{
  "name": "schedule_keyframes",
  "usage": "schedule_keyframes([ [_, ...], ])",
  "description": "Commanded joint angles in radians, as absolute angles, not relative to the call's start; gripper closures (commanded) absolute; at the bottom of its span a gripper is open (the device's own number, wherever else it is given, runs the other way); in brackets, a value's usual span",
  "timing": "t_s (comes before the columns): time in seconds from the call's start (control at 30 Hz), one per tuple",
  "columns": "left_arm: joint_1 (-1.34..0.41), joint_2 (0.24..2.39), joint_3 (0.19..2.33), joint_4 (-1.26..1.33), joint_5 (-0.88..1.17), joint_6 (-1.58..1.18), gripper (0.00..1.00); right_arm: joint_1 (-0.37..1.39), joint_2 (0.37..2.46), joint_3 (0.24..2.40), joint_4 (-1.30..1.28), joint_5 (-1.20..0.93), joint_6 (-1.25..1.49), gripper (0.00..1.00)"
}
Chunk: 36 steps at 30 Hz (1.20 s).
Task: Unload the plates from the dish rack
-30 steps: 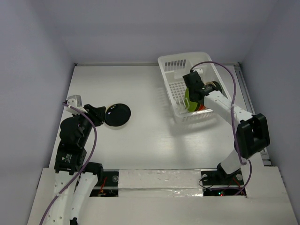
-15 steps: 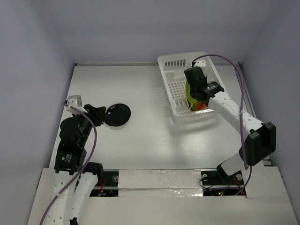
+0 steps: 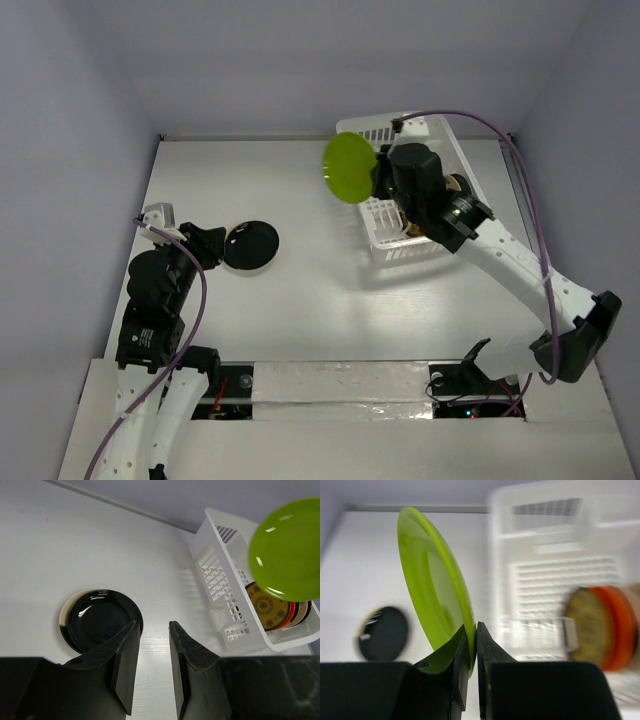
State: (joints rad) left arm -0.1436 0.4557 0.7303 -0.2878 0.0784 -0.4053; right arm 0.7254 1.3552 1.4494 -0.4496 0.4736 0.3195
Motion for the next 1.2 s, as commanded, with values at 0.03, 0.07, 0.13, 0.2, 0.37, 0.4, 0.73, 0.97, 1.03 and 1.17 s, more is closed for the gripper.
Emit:
schedule_keyframes([
  [0.03,-0.140,0.453,0.730,-0.245,0.084,-0.411,0.73,0.816,1.524,1.506,-0.202,0.183,0.463,1.00],
  [0.07,-0.140,0.453,0.730,-0.245,0.083,-0.411,0.73,0.828,1.555,1.515,-0.180,0.148,0.506,1.00],
  [0.13,-0.140,0.449,0.730,-0.248,0.083,-0.411,0.73,0.857,1.650,1.551,-0.147,0.070,0.547,1.00],
  [0.2,-0.140,0.451,0.730,-0.248,0.081,-0.411,0.73,0.871,1.742,1.572,-0.098,0.026,0.604,1.00],
  [0.37,-0.140,0.445,0.730,-0.249,0.084,-0.411,0.73,0.890,1.900,1.623,-0.052,-0.064,0.684,1.00],
  [0.4,-0.140,0.445,0.730,-0.247,0.083,-0.411,0.73,0.890,1.920,1.623,-0.045,-0.071,0.711,1.00],
  [0.73,-0.140,0.442,0.729,-0.249,0.086,-0.411,0.73,0.890,2.078,1.583,0.075,-0.087,0.874,1.00],
  [0.97,-0.140,0.443,0.729,-0.247,0.089,-0.411,0.73,0.890,2.146,1.588,0.094,-0.069,0.925,0.97],
  [1.03,-0.140,0.443,0.729,-0.247,0.087,-0.413,0.73,0.890,2.160,1.589,0.106,-0.077,0.939,0.89],
  [1.17,-0.140,0.445,0.729,-0.248,0.087,-0.413,0.73,0.890,2.171,1.614,0.075,-0.089,0.917,0.59],
])
